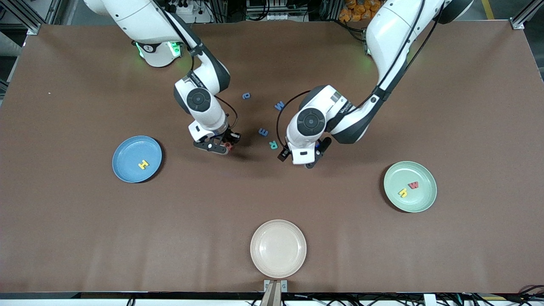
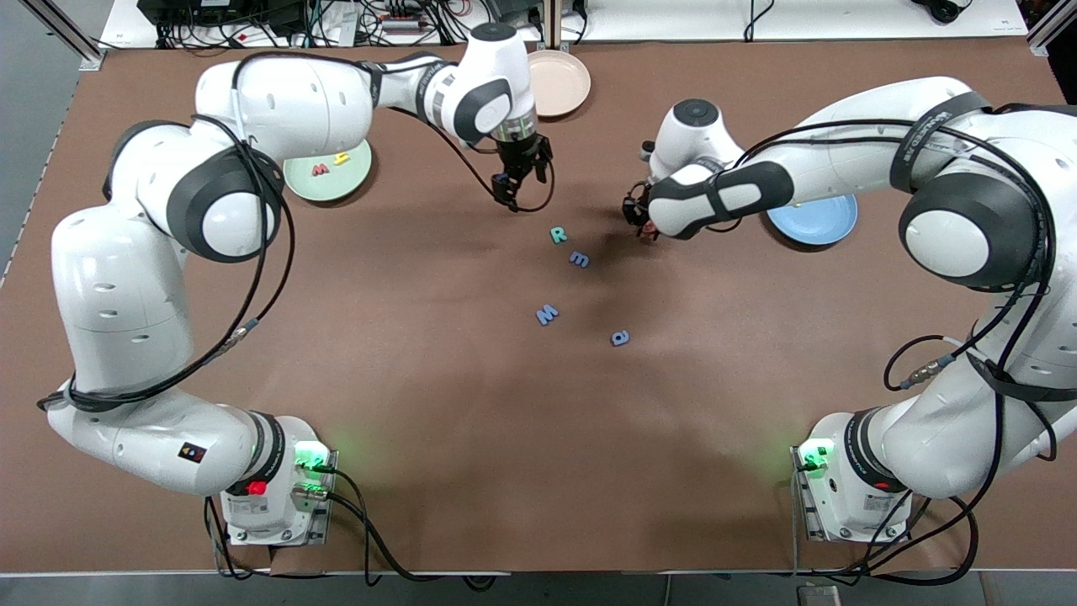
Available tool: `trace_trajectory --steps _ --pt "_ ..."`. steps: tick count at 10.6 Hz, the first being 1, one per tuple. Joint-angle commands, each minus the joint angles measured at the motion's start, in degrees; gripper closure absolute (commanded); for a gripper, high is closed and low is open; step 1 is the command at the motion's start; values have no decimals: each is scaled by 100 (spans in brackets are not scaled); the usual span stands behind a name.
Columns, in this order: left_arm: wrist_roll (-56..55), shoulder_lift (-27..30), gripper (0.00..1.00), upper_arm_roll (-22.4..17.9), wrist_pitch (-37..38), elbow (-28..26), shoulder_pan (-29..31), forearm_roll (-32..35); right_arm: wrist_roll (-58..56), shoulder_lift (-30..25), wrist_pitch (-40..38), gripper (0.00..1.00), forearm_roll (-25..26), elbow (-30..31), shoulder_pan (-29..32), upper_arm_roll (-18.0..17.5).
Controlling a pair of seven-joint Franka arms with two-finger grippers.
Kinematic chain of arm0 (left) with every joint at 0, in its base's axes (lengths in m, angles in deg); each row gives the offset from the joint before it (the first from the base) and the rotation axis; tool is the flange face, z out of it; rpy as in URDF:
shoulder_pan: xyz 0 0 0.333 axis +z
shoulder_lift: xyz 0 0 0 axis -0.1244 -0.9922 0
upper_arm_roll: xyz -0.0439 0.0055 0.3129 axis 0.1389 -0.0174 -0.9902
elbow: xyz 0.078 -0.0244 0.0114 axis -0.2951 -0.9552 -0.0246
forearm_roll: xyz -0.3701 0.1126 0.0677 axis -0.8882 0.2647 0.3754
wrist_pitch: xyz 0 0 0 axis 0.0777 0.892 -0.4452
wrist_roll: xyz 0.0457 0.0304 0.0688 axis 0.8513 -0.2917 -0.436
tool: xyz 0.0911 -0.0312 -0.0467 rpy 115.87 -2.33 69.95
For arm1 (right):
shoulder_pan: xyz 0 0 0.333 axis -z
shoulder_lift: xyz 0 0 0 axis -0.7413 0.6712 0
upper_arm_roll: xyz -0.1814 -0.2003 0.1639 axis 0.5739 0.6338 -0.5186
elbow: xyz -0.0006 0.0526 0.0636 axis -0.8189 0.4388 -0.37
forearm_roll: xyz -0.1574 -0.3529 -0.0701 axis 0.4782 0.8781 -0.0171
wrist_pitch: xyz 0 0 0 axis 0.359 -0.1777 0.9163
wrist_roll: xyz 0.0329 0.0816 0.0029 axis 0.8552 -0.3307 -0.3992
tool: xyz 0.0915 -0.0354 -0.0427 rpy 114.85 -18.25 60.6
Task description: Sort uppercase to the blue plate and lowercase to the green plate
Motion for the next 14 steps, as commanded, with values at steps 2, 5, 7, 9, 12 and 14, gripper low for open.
trace_trajectory --steps 2,5,7,9,12,14 --pt "-1154 -267 0 -57 -897 -28 -489 -112 -1725 -284 -440 68 94 65 356 507" --pt "-1587 -373 0 -84 -1371 -334 -867 -59 -3527 -477 -904 67 24 74 594 1227" --pt "-1614 -347 0 -75 -1636 -686 -877 -59 -4714 -653 -1328 67 6 4 753 1728" --pt "-1685 -382 0 -110 -1646 -705 -1017 -50 -5840 -636 -1356 67 -343 -14 788 2195" --pt "-1685 -408 0 -119 -1760 -705 -1026 -32 -6757 -522 -1347 67 -442 144 1025 2346" --pt "-1685 -504 4 -119 -1935 -748 -1035 282 -6855 -443 -1312 71 -442 302 1043 2346"
